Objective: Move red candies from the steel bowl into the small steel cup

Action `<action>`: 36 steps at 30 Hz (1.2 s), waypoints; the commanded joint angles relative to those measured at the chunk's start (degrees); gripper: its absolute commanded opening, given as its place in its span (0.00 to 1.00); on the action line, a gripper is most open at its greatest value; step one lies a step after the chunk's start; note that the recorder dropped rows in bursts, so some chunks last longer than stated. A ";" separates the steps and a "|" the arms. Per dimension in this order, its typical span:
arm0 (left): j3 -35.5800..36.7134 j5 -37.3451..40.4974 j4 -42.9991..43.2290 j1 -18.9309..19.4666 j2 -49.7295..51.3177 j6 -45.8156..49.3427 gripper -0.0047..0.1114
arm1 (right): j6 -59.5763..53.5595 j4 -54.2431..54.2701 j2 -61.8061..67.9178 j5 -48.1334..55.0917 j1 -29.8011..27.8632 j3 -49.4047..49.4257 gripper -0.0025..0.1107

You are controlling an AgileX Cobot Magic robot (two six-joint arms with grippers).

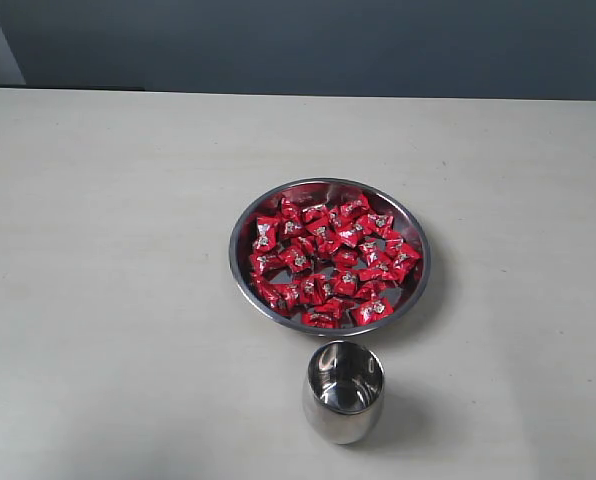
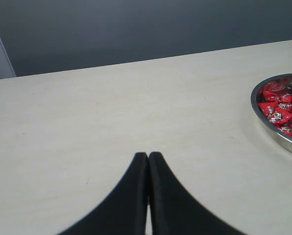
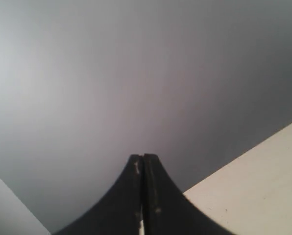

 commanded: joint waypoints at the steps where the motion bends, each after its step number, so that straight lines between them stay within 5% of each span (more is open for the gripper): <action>1: 0.29 -0.38 0.31 0.13 -0.25 -0.32 0.04 | 0.13 1.39 1.94 0.85 -0.07 0.06 0.02; 11: 0.29 -0.38 0.31 0.13 -0.25 -0.32 0.04 | 0.45 -6.17 6.59 0.67 1.19 -4.46 0.02; 15: 0.29 -0.38 0.31 0.13 -0.25 -0.32 0.04 | -0.61 -12.84 15.88 11.42 6.65 -18.48 0.02; 20: 0.29 -0.38 0.31 0.13 -0.25 -0.32 0.04 | -32.57 0.11 46.70 44.73 16.72 -49.77 0.02; 25: 0.29 -0.38 0.31 0.13 -0.25 -0.32 0.04 | -45.19 1.32 70.26 57.26 17.84 -72.12 0.02; 30: 0.29 -0.38 0.31 0.13 -0.25 -0.32 0.04 | -58.05 9.61 83.75 61.96 17.84 -78.06 0.31; 36: 0.29 -0.38 0.78 0.13 -0.25 -0.32 0.04 | -59.47 12.10 93.25 59.23 17.84 -78.72 0.33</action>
